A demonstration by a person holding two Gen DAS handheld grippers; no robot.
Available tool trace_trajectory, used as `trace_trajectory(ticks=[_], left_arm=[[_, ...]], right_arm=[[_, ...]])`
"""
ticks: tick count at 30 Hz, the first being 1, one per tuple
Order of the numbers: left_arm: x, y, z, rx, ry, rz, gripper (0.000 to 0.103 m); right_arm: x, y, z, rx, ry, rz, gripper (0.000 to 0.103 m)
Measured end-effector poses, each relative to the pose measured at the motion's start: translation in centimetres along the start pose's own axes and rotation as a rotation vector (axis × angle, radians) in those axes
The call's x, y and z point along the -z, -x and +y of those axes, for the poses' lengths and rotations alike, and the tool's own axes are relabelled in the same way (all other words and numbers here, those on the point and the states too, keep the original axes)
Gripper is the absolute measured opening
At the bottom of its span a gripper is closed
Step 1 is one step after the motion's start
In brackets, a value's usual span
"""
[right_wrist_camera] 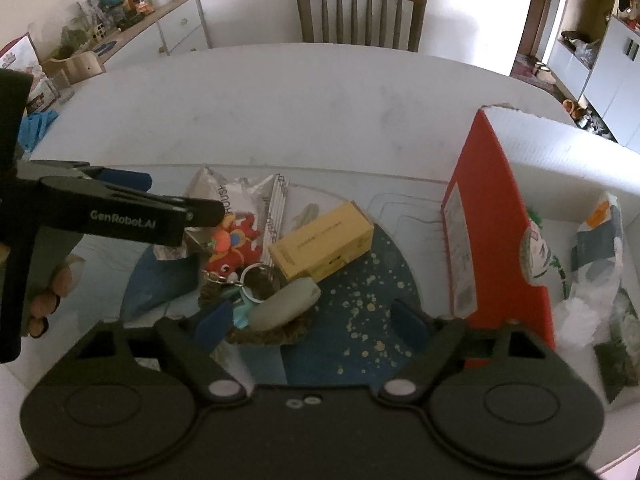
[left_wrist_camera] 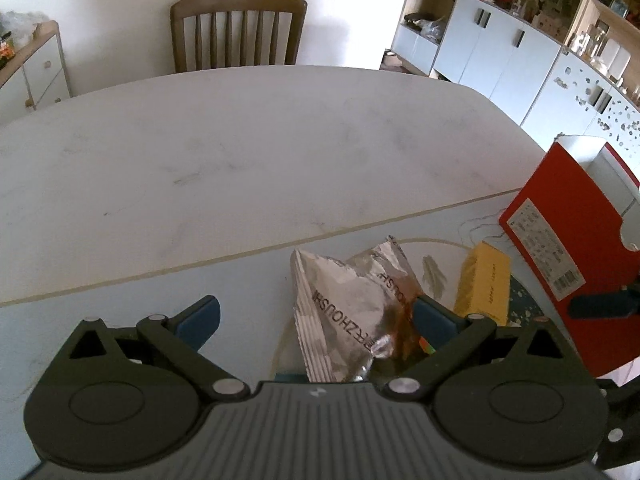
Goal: Organize objects
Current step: 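Grasp the silver snack bag with the left gripper while the right grasps the pale green keychain charm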
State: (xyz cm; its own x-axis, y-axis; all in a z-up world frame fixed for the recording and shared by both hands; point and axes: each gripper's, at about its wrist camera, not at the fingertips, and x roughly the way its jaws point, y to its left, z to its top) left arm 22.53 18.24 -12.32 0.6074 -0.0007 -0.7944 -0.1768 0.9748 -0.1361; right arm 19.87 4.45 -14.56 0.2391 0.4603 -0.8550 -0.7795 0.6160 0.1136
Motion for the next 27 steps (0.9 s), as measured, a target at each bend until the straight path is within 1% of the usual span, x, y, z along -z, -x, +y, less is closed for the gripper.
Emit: trace_trajectory(ticks=[2, 4, 6, 11, 13, 15, 18, 20, 22, 23, 24, 25, 26, 27], left_arm=[[0.0, -0.3, 0.1, 0.006, 0.011, 0.007, 0.103], [-0.1, -0.8, 0.1, 0.019, 0.020, 0.010, 0.103], [0.0, -1.3, 0.0, 0.024, 0.018, 0.020, 0.103], [0.1, -2.2, -0.1, 0.038, 0.028, 0.035, 0.103], [0.1, -2.4, -0.1, 0.039, 0.036, 0.031, 0.103], [0.2, -2.5, -0.2, 0.040, 0.039, 0.027, 0.103], [0.0, -2.3, -0.2, 0.045, 0.048, 0.021, 0.102], [0.1, -2.2, 0.0, 0.050, 0.061, 0.015, 0.101], [0.1, -2.1, -0.1, 0.057, 0.067, 0.007, 0.096], [0.2, -2.0, -0.1, 0.061, 0.069, 0.003, 0.094], [0.2, -1.9, -0.2, 0.068, 0.071, 0.001, 0.089], [0.3, -1.8, -0.2, 0.079, 0.077, -0.002, 0.081], [0.3, -1.8, -0.2, 0.093, 0.084, -0.003, 0.076], [0.3, -1.6, -0.1, 0.116, 0.095, -0.002, 0.064]], right_arm=[[-0.1, -0.2, -0.2, -0.016, -0.020, -0.003, 0.082], [-0.3, -0.4, -0.4, -0.045, -0.049, -0.001, 0.078], [-0.4, -0.7, -0.4, -0.054, -0.056, 0.008, 0.077], [-0.5, -1.6, -0.2, -0.066, -0.055, 0.030, 0.069], [-0.6, -1.9, -0.1, -0.072, -0.054, 0.037, 0.063], [-0.7, -2.2, -0.1, -0.080, -0.059, 0.044, 0.060], [-0.7, -2.5, -0.3, -0.099, -0.083, 0.059, 0.049], [-0.6, -2.7, -0.4, -0.111, -0.097, 0.064, 0.048], [-0.7, -2.8, -0.5, -0.114, -0.103, 0.062, 0.042], [-0.7, -2.8, -0.6, -0.116, -0.106, 0.061, 0.041], [-0.7, -2.7, -0.6, -0.116, -0.104, 0.059, 0.039], [-0.8, -2.7, -0.6, -0.115, -0.101, 0.059, 0.037], [-0.8, -2.7, -0.5, -0.114, -0.098, 0.058, 0.036], [-0.8, -2.6, -0.5, -0.116, -0.097, 0.057, 0.033]])
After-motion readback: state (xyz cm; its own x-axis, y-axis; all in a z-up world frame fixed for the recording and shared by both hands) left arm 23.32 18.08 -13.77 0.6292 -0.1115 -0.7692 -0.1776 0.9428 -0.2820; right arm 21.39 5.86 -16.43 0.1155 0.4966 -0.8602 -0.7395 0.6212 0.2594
